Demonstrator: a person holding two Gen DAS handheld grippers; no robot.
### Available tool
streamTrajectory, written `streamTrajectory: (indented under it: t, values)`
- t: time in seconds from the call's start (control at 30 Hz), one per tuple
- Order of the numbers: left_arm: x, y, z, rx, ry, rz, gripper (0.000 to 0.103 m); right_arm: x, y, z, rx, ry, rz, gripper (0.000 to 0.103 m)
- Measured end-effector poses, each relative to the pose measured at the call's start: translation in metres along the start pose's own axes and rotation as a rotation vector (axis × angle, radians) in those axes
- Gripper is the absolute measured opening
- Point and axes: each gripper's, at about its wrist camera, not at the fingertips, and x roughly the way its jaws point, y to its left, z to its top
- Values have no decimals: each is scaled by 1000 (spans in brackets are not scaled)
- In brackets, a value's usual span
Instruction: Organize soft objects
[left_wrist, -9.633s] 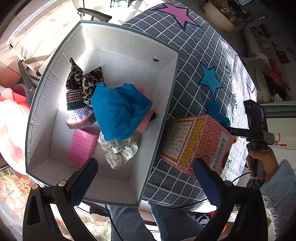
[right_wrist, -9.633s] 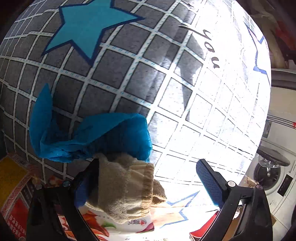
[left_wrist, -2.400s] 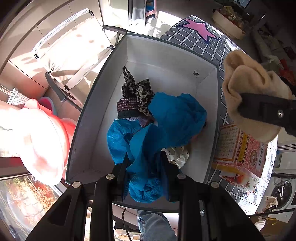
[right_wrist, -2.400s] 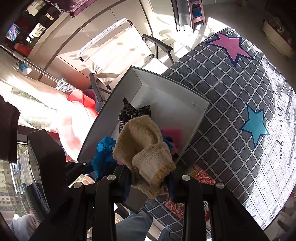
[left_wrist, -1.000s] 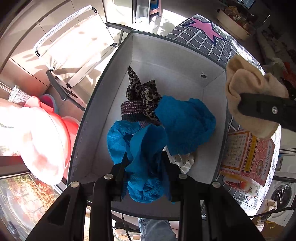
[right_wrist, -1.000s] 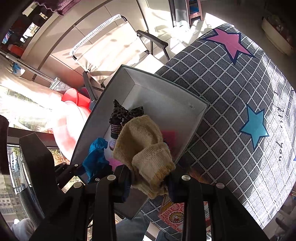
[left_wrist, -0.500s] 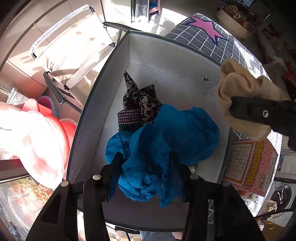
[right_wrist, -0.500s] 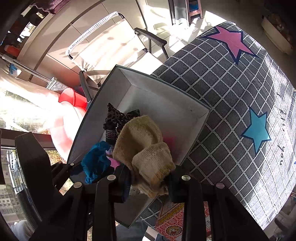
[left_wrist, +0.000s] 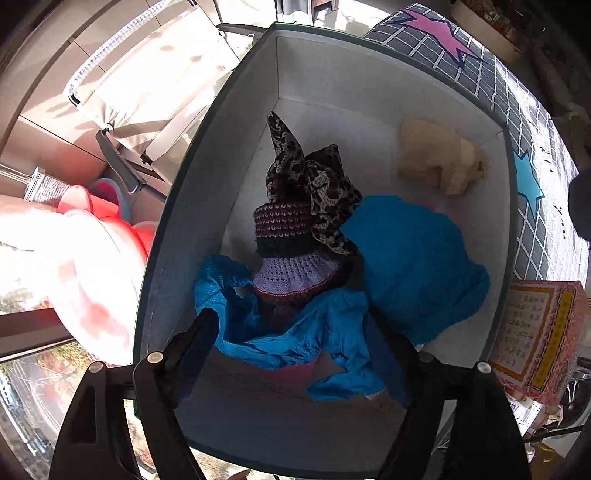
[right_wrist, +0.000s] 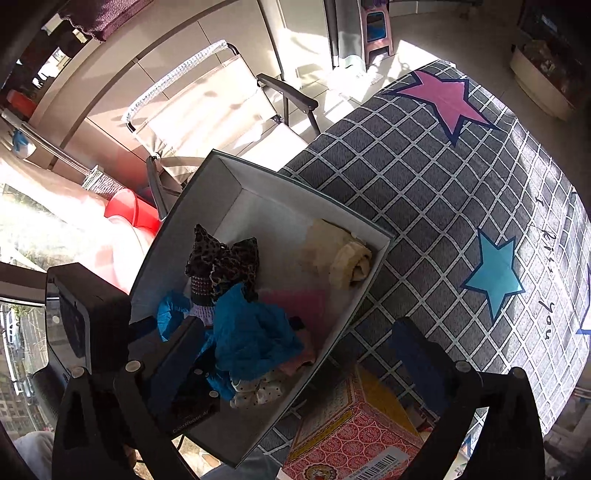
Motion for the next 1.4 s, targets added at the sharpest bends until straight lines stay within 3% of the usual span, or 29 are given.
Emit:
streamTrajectory:
  t: [0.1, 0.73, 1.17, 1.4]
  values:
    - [-1, 1, 0, -18, 7, -39, 83, -5, -1, -5, -1, -4, -2, 102]
    - [-18, -5, -4, -21, -13, -14, 83, -18, 5, -20, 13, -2, 11, 102]
    - [-31, -10, -14, 11, -43, -5, 83, -18, 9, -25, -37, 38, -83, 102]
    - [-35, -10, -20, 14, -48, -8, 83, -17, 9, -28, -47, 52, -85, 102]
